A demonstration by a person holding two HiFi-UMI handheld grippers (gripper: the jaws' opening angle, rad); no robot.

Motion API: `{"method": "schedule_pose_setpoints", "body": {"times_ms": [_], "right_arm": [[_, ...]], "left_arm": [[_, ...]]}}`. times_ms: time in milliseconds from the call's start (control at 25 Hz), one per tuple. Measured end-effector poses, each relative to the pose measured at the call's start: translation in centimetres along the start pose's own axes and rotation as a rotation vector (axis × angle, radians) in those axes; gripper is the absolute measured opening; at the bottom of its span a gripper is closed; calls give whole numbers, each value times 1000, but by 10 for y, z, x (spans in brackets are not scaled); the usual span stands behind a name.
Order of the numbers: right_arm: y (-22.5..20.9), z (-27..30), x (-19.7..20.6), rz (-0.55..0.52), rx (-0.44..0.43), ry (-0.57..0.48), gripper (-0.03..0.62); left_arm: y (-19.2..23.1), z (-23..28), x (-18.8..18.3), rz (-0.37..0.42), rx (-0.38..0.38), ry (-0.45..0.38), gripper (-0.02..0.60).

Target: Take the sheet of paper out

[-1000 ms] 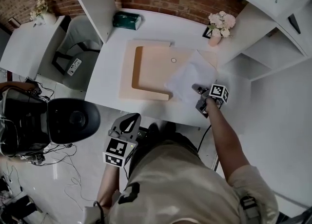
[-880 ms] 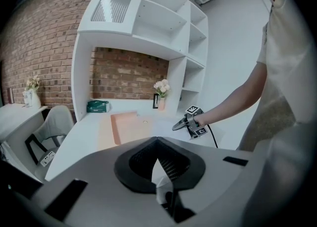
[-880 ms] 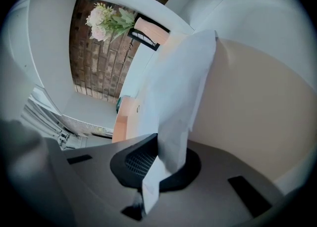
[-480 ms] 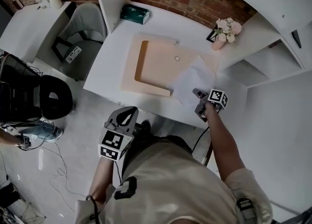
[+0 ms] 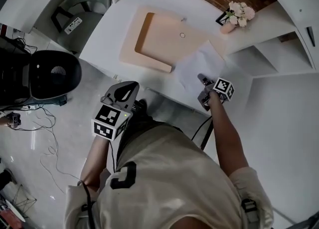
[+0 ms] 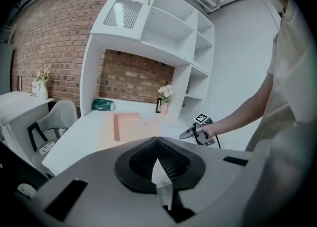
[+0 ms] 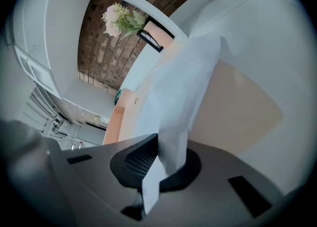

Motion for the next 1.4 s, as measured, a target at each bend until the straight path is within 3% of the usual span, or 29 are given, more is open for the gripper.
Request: {"method": "schedule_pose_setpoints", "body": {"times_ms": [120,480,680,1040,1200,1400], "right_arm": [[-5,-13,7,5,-6,-10,28],[-21,-34,20,96,-39,-23,28],[-32,-45,24,77,-21,-15,28],[-53,-78,45,129,-111,-33,27],[-60,-96,50,132,-143,-32,27],[-67,-116,48,71,-108,-36,28]], "left_arm": [[-14,4,1,-18,23,9,14],[-60,13,-10,35,74,9,14],[-83,14,-6,59,76,13,14],[-153,4,15,67,105,44,14],[-189,-13,28,67,90,68,15],[-219,-41,38,64,31,62,14]]}}
Point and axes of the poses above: the fingertips, and each gripper's own axes: z forward along the fingers, y to its left, x out of its underside, the point moved 6 cm from there along -z, backward along the fingers, and after that the axes turned 4 degrees about -x, right-handed, at the moved point
